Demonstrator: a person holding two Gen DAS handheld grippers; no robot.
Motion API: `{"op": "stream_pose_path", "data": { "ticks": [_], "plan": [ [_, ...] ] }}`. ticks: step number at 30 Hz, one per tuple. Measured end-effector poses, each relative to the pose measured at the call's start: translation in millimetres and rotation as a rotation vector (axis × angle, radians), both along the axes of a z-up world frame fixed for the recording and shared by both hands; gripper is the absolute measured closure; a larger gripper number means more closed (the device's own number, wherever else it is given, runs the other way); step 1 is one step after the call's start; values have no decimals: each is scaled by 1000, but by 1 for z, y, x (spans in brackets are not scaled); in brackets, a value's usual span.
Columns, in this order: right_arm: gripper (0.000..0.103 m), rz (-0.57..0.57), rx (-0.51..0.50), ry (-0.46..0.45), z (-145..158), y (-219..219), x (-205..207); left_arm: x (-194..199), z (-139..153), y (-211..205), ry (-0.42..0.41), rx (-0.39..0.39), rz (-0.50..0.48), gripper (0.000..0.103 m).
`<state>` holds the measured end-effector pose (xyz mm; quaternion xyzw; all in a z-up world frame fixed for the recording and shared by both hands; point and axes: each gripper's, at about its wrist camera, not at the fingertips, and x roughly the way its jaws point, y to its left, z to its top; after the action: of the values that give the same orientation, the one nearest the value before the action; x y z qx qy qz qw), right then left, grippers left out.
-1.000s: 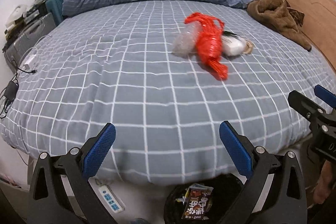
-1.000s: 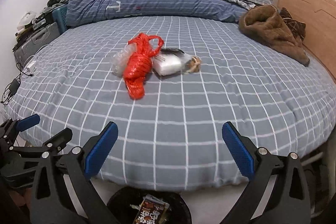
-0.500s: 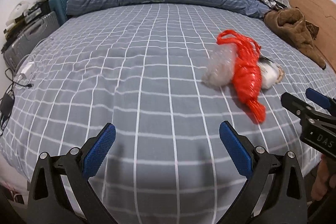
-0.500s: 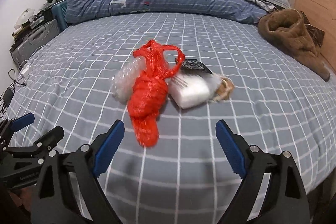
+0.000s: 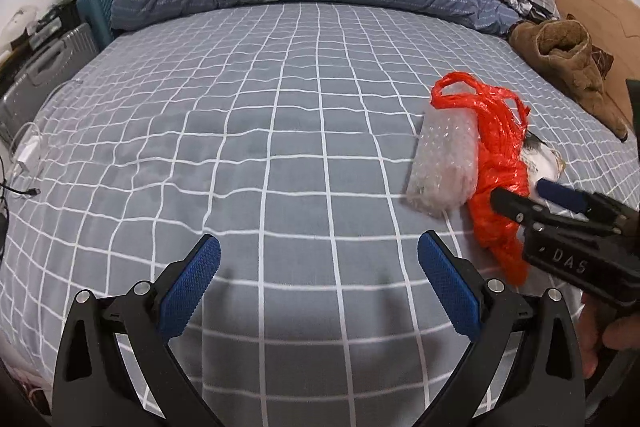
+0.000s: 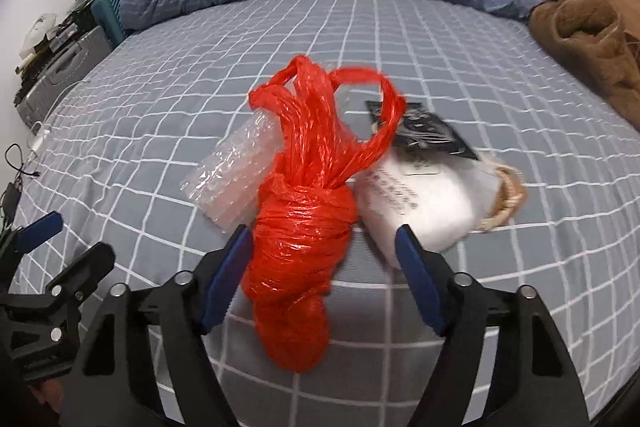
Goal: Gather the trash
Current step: 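Grasp the red plastic bag bundle with the right tool, then grasp the clear bubble-wrap roll with the left tool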
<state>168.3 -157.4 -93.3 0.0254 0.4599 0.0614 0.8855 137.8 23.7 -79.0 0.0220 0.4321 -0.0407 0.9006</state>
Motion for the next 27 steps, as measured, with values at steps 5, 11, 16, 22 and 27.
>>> {"op": "stream_pose_path", "data": {
  "ticks": [5, 11, 16, 22, 27],
  "plan": [
    [68, 28, 16, 7, -1, 5, 2, 12, -3, -9, 3, -1, -25, 6],
    [72, -4, 38, -42, 26, -20, -9, 21, -2, -35, 0, -11, -90, 6],
    [72, -57, -7, -103, 47, -51, -18, 31, -5, -64, 0, -9, -160, 6],
    [72, -104, 4, -114, 53, -83, -19, 47, -14, -92, 6, 4, -199, 6],
    [72, -119, 8, -98, 49, -97, -15, 61, -23, -105, 9, 14, -190, 9]
  ]
}}
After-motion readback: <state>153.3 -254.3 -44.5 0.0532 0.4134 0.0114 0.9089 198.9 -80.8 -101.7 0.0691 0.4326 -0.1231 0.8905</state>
